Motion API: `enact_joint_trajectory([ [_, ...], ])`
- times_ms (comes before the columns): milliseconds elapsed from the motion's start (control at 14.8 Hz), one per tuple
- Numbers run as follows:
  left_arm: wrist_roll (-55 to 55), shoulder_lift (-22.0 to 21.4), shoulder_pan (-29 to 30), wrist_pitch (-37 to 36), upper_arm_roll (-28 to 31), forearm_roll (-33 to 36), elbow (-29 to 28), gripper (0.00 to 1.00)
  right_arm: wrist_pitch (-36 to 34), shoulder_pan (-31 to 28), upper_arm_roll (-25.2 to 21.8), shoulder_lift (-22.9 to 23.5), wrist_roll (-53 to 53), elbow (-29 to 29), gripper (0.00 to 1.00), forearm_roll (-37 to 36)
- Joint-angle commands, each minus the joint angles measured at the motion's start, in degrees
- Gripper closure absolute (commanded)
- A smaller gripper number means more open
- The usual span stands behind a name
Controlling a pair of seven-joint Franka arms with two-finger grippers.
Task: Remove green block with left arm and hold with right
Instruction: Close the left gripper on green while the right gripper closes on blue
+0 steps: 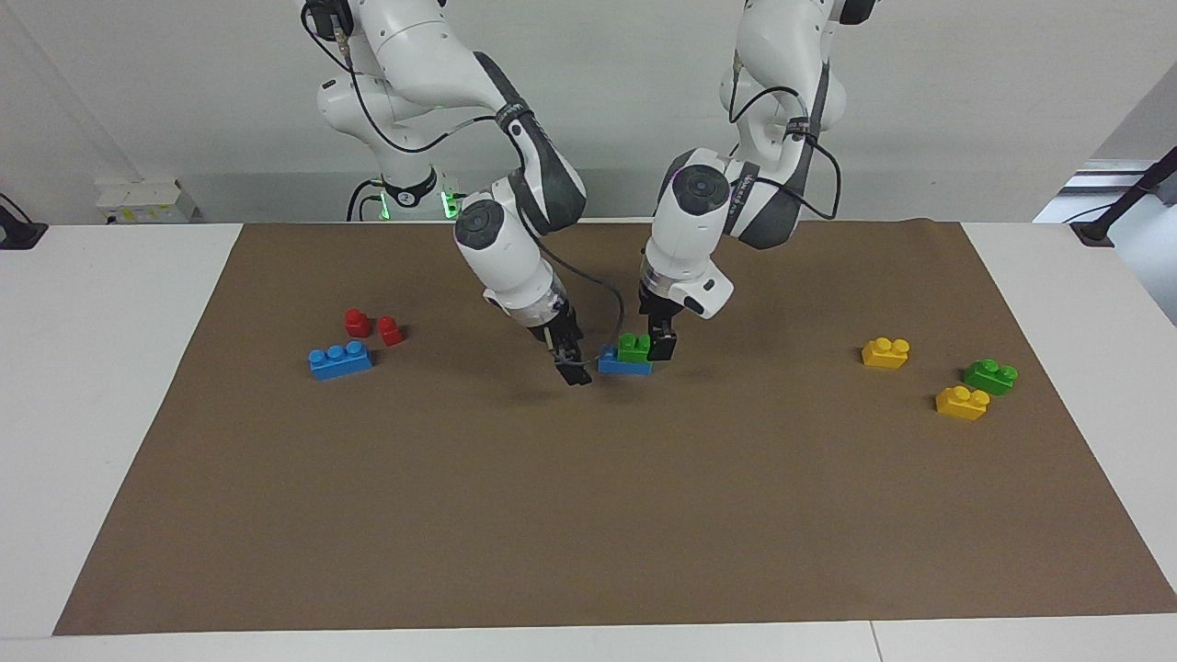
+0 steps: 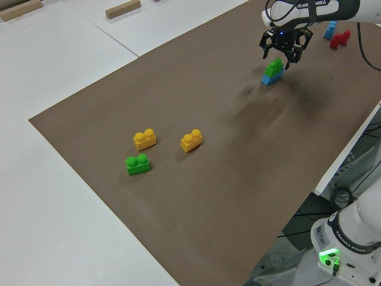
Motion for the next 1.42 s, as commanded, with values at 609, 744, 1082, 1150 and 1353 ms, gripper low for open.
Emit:
enact_joint_trajectory([
  [609, -1.03, 0.37, -1.16, 1.10, 1.09, -0.02, -2.36, 0.00, 8.03, 4.41, -0.09, 4.54, -0.98, 0.40, 0.00, 7.73],
  [744, -1.12, 0.37, -1.07, 1.80, 1.09, -0.02, -2.72, 0.00, 8.74, 4.94, -0.09, 4.63, -0.98, 0.05, 0.00, 8.53],
  [1082, -0.94, 0.19, -0.89, 2.16, 1.09, -0.02, -3.33, 0.00, 9.01, 4.94, -0.09, 4.54, -1.07, -0.39, 0.00, 11.51],
  [1150, -0.85, 0.10, -0.81, 2.16, 1.09, -0.02, -3.77, 0.00, 9.18, 4.94, -0.09, 4.54, -0.98, -0.48, 0.00, 11.87],
  [1353, -0.59, 0.01, -0.72, 2.16, 1.09, -0.02, -3.86, 0.00, 8.57, 4.50, -0.09, 4.45, -1.16, -0.66, 0.00, 11.87],
])
